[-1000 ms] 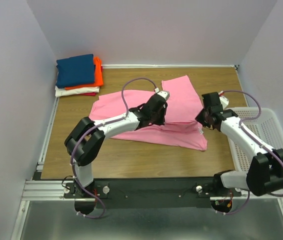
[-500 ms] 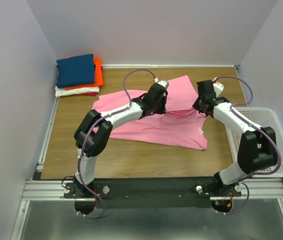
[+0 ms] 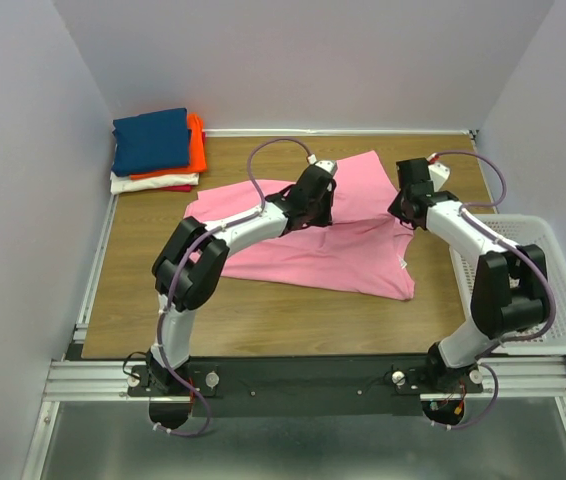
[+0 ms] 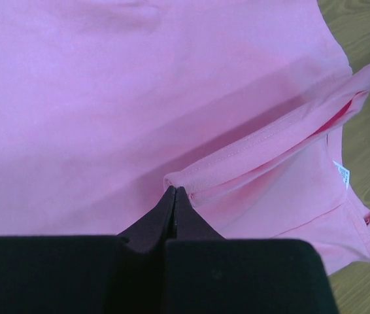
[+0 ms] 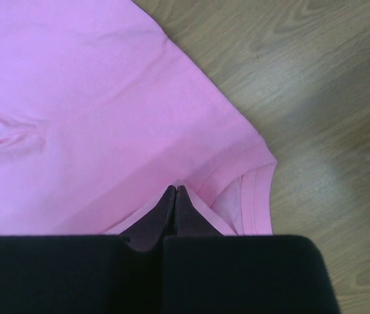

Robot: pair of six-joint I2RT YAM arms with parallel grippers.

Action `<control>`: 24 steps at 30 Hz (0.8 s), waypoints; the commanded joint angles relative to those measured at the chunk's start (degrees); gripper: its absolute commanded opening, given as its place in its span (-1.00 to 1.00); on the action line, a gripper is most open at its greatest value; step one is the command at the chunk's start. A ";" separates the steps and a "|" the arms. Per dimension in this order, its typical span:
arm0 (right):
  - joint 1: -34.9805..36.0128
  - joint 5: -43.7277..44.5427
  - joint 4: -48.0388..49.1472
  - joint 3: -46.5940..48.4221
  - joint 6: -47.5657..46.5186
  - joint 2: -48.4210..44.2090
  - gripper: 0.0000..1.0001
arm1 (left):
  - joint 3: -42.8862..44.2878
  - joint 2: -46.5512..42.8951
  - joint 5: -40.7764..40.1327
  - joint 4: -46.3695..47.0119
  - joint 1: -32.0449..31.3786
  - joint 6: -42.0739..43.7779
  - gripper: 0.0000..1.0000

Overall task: Fold and stack the t-shirts
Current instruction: Fold the tshirt

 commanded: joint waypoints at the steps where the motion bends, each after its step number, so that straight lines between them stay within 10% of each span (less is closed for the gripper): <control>1: -0.80 1.27 2.14 2.30 -1.58 2.71 -0.99 | 1.74 1.63 -1.53 -0.92 0.88 -0.41 -1.00; 5: -0.89 0.56 2.58 3.44 -2.72 4.82 -0.89 | 2.09 2.16 -1.36 -0.48 1.32 -0.41 -0.93; 12: -1.24 -2.51 3.02 5.90 -5.00 6.41 0.38 | 1.92 -0.82 -1.88 -1.45 5.01 -0.67 -0.32; 24: 6.13 -10.95 5.12 -5.25 -1.58 -4.05 0.37 | -23.82 -21.04 -6.63 2.50 15.73 -10.96 -0.37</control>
